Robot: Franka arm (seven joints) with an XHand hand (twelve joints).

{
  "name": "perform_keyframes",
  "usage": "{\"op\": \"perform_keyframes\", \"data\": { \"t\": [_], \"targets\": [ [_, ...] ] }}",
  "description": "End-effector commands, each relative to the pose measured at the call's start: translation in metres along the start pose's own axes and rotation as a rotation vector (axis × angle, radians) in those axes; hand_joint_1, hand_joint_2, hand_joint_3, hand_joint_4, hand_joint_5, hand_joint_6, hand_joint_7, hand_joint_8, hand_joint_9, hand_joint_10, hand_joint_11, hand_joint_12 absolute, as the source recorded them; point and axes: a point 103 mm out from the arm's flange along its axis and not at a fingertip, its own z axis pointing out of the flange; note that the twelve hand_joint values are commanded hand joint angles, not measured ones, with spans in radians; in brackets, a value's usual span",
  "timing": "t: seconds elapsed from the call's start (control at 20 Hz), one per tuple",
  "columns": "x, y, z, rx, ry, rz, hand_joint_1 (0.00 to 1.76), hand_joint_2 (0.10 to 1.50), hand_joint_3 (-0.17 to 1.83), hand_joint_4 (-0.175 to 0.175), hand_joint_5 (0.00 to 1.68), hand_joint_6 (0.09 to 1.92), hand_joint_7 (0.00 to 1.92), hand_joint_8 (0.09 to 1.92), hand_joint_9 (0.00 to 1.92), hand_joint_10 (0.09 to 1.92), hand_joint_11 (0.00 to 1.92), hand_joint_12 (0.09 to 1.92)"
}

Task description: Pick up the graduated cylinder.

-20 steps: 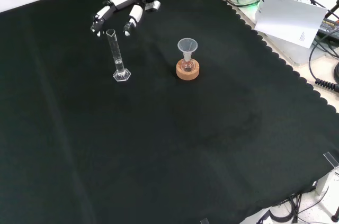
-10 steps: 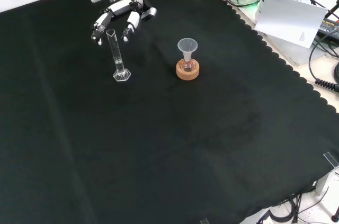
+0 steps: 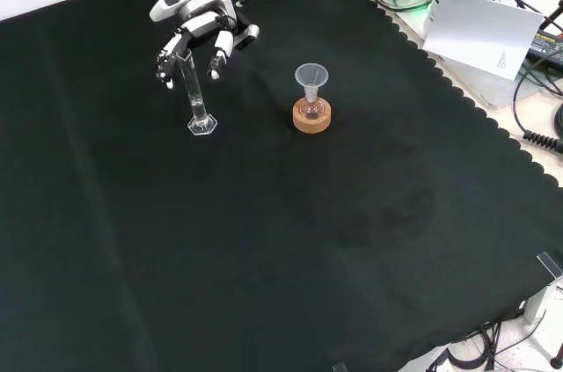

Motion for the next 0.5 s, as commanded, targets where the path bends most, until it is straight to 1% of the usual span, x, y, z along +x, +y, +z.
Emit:
{"op": "perform_keyframes", "data": {
  "t": [0.05, 0.35, 0.5],
  "targets": [
    [0.0024, 0.0051, 0.0051, -0.02, 0.031, -0.031, 0.92, 1.03, -0.17, -0.037, 0.47, 0.09, 0.34, 0.6, 0.57, 0.56, 0.32, 1.31],
    [-0.0051, 0.0055, 0.0107, -0.046, 0.071, -0.016, 0.95, 1.02, -0.17, -0.034, 0.5, 0.09, 0.36, 0.6, 0.59, 0.55, 0.35, 1.31],
    [-0.0069, 0.0073, 0.0133, -0.036, 0.071, -0.018, 0.97, 1.02, -0.17, -0.033, 0.52, 0.09, 0.38, 0.6, 0.61, 0.55, 0.38, 1.29]
  ]
}}
